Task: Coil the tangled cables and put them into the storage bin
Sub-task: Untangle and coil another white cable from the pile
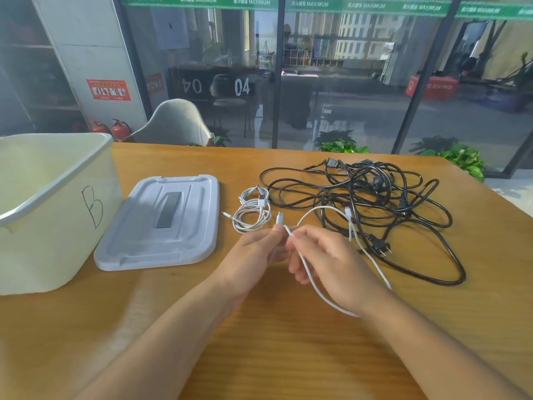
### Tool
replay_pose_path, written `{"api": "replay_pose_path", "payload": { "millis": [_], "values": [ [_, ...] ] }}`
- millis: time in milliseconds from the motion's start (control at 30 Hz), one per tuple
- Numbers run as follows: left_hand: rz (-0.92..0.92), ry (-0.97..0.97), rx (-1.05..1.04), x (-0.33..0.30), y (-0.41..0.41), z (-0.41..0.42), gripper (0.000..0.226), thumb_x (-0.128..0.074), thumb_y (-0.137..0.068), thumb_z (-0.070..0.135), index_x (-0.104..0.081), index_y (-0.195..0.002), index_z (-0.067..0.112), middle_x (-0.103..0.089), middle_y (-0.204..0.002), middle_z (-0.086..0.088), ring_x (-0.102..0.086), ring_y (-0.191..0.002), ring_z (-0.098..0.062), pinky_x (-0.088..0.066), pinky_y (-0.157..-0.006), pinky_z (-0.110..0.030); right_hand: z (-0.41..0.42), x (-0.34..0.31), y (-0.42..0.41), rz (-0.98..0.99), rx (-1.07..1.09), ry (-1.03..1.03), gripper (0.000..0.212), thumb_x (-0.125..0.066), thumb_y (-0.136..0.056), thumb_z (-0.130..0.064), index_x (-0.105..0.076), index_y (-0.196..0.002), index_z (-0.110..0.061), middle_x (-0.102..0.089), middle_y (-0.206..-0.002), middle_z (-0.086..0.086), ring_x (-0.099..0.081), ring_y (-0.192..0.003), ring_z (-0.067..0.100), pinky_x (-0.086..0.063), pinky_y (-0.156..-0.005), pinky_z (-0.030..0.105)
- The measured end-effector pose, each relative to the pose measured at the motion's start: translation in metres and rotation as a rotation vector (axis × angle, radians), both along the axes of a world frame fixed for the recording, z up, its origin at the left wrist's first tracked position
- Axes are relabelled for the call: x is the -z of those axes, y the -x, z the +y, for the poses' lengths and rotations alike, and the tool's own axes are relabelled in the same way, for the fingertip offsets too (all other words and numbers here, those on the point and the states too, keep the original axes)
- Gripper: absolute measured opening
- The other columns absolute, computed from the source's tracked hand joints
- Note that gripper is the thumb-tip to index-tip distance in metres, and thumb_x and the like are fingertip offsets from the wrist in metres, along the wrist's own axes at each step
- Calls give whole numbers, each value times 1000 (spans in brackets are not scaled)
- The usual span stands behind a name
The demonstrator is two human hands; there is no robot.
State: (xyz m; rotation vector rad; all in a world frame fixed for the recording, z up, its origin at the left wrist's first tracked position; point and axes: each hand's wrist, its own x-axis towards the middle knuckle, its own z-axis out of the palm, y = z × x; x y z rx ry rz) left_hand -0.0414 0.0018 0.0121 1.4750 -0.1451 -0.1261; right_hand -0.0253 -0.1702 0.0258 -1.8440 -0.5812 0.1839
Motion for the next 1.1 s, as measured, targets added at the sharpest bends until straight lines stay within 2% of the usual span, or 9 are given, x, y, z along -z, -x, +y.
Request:
{"api": "replay_pose_path", "payload": {
  "millis": [133, 233, 367, 500, 633, 733, 867, 967, 1100],
  "values": [
    [62, -5, -33, 3, 1, 1, 46, -37, -112, 43, -74, -126, 19, -79, -104, -10, -71, -116, -21, -38, -118, -49, 6, 8, 1, 17, -25, 61, 20, -51, -110, -30, -68, -101, -23, -62, -63, -1, -56, -48, 17, -51, -51, 29],
    [77, 31, -23, 0, 1, -1, 45, -37, -113, 39, -73, -126, 14, -78, -107, -16, -73, -108, -24, -45, -114, -45, 7, 12, 0, 18, 17, 31, 27, -53, -109, -31, -68, -92, -17, -52, -57, -6, -42, -46, 10, -36, -43, 19],
    [51, 56, 6, -2, 3, -6, 48, -34, -114, 36, -70, -129, 8, -74, -91, -23, -74, -89, -20, -53, -96, -31, 8, 12, 2, -29, 66, 70, 40, -53, -108, -37, -64, -79, -13, -53, -55, -5, -41, -47, 9, -31, -46, 18],
    [-30, 97, -4, -4, 4, -6, 49, -36, -113, 32, -74, -121, 2, -64, -108, -43, -62, -77, -31, -55, -76, -31, 12, 5, 8, -225, 88, 178, 45, -49, -109, -37, -57, -66, -33, -57, -56, -10, -46, -46, 4, -34, -49, 16],
    [2, 256, -83, -9, 4, -4, 47, -38, -112, 33, -78, -105, 9, -75, -115, -23, -73, -101, -35, -51, -65, -30, 14, 3, 12, -158, -33, 220, 40, -43, -112, -33, -62, -78, -24, -61, -63, -3, -51, -47, 5, -37, -53, 19],
    [53, 443, -98, -13, 1, 2, 45, -41, -110, 32, -76, -97, 9, -74, -120, -22, -72, -114, -34, -59, -80, -32, 13, 8, 13, -75, -236, 312, 35, -40, -113, -29, -65, -92, -17, -56, -60, -9, -48, -51, 3, -36, -56, 14],
    [90, 450, 3, -21, 5, 7, 44, -45, -108, 34, -79, -88, 14, -78, -103, -16, -78, -85, -24, -60, -67, -27, 7, 7, 6, -177, -301, 425, 30, -42, -112, -34, -63, -90, -28, -54, -66, -5, -47, -60, 8, -39, -61, 21],
    [86, 400, 124, -27, 10, 8, 42, -46, -106, 35, -77, -85, 16, -72, -74, -5, -64, -51, -15, -54, -53, -27, -4, 4, -2, -268, -269, 547, 39, -42, -108, -50, -67, -88, -27, -58, -67, -3, -54, -62, 11, -41, -63, 26],
    [60, 291, 274, -30, 16, 7, 42, -46, -107, 33, -73, -85, 10, -65, -58, -4, -46, -34, -10, -48, -47, -19, -19, -2, -14, -300, -208, 661, 48, -45, -100, -66, -66, -77, -29, -56, -59, -13, -52, -55, 6, -33, -56, 20]
  ]
}}
